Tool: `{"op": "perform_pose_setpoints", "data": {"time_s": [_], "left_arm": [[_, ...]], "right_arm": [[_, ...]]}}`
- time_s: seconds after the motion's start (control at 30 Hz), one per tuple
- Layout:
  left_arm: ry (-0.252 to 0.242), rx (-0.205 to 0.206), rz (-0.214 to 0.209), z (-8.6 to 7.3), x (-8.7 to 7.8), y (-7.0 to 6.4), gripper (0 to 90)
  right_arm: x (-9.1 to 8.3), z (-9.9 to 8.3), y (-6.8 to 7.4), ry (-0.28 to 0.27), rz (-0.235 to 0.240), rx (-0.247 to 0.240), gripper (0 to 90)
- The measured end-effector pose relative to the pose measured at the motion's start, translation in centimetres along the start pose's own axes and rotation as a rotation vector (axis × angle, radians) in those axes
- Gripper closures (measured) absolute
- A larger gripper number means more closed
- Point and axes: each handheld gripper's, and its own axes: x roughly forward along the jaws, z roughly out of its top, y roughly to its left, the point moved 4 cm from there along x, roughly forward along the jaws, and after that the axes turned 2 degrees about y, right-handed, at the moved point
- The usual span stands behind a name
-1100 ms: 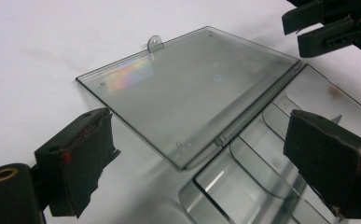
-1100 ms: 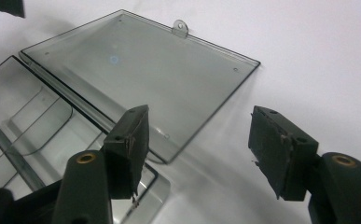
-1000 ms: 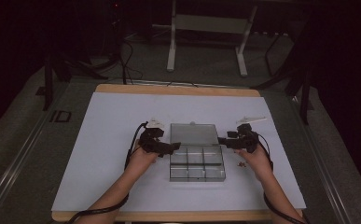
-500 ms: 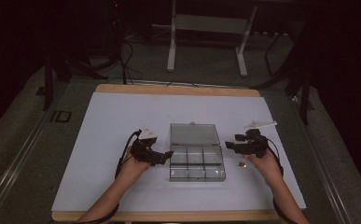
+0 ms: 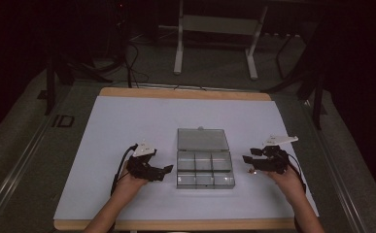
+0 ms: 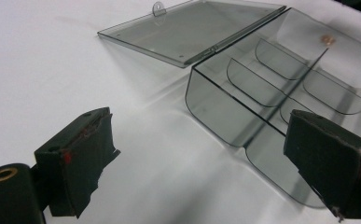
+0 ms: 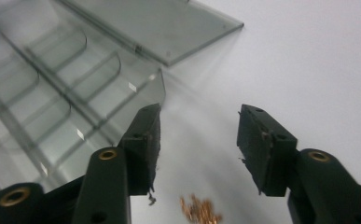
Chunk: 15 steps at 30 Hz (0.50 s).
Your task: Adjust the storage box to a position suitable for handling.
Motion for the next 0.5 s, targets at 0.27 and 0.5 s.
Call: {"op": "perform_pose_setpoints", "data": {"time_s": [0.27, 0.5], "left_arm": [[-0.017, -0.014, 0.003, -1.7, -1.3, -0.3, 9.3], [-0.023, -0.015, 0.012, -3.0, -2.1, -0.9, 9.3]], "right_arm": [[-0.8, -2.6, 0.0, 0.049, -0.024, -0.031, 57.7], [0.0, -4.5, -0.4, 0.082, -0.043, -0.041, 58.8]]}}
